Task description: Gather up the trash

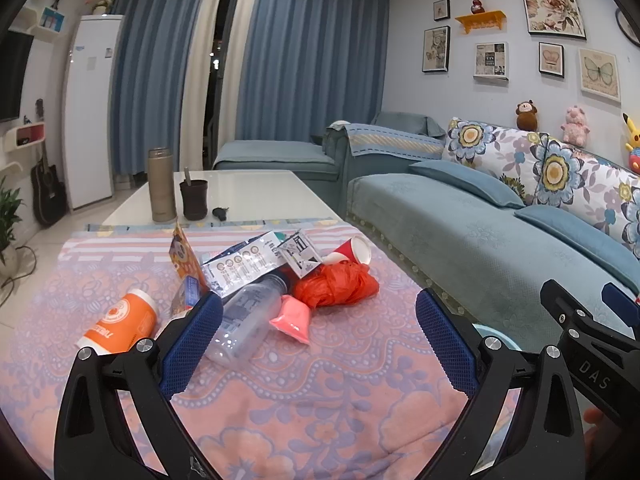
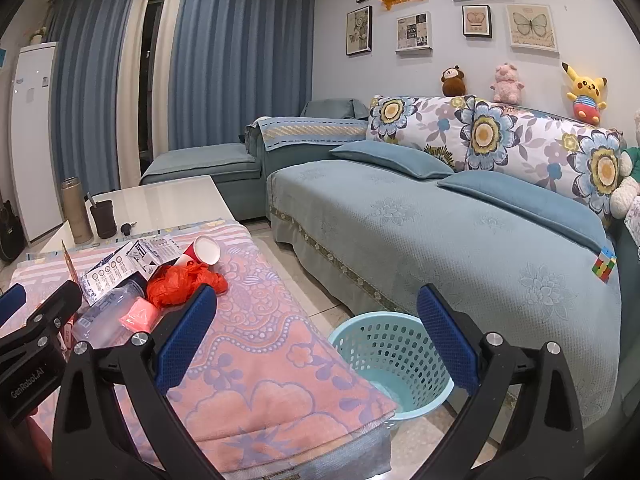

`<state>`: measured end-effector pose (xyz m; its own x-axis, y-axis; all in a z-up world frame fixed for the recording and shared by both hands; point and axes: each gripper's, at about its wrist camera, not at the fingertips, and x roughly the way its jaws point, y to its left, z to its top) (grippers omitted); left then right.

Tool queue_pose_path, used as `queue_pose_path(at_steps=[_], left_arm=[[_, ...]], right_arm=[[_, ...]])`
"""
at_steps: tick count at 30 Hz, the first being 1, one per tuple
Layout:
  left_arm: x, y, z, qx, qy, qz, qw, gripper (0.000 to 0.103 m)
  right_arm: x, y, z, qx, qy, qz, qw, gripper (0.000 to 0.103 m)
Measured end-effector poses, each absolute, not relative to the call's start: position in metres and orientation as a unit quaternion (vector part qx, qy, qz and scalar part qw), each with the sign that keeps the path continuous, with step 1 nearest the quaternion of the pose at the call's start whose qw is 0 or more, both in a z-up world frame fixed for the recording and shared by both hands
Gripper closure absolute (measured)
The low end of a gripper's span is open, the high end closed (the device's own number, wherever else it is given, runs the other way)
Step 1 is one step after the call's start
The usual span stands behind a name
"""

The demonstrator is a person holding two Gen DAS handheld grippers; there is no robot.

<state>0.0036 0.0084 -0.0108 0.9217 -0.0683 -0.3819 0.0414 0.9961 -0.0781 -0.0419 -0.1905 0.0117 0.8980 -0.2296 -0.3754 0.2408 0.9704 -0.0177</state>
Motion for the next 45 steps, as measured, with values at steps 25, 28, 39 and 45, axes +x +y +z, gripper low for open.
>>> queue_pose_path(at_steps=[25,28,39,45], left_arm=[[0.000,0.004,-0.011,-0.035,0.195,-0.027,0.980,0.009],[0.000,0.004,-0.011,-0.036,0.195,-0.028,0.980,0.009],[-0.001,0.004,-0.009,-0.042,0.196,-0.026,0.979,0.009],[-0.001,0.032,0.001,-0.060,0.197,-0.003,0.979,0.009]], right_arm=[[-0.039,-0.187,0.009,0.012,0.196,-0.121,0.973,0.008],[-0.038,-0.186,0.008,0.012,0.197,-0.122,0.973,0.008],[-0.033,-0.186,0.005,0.011,0.209,-0.116,0.971,0.008],[-0.023,-0.168,0.008,-0.022,0.212,-0.091,0.973,0.018]])
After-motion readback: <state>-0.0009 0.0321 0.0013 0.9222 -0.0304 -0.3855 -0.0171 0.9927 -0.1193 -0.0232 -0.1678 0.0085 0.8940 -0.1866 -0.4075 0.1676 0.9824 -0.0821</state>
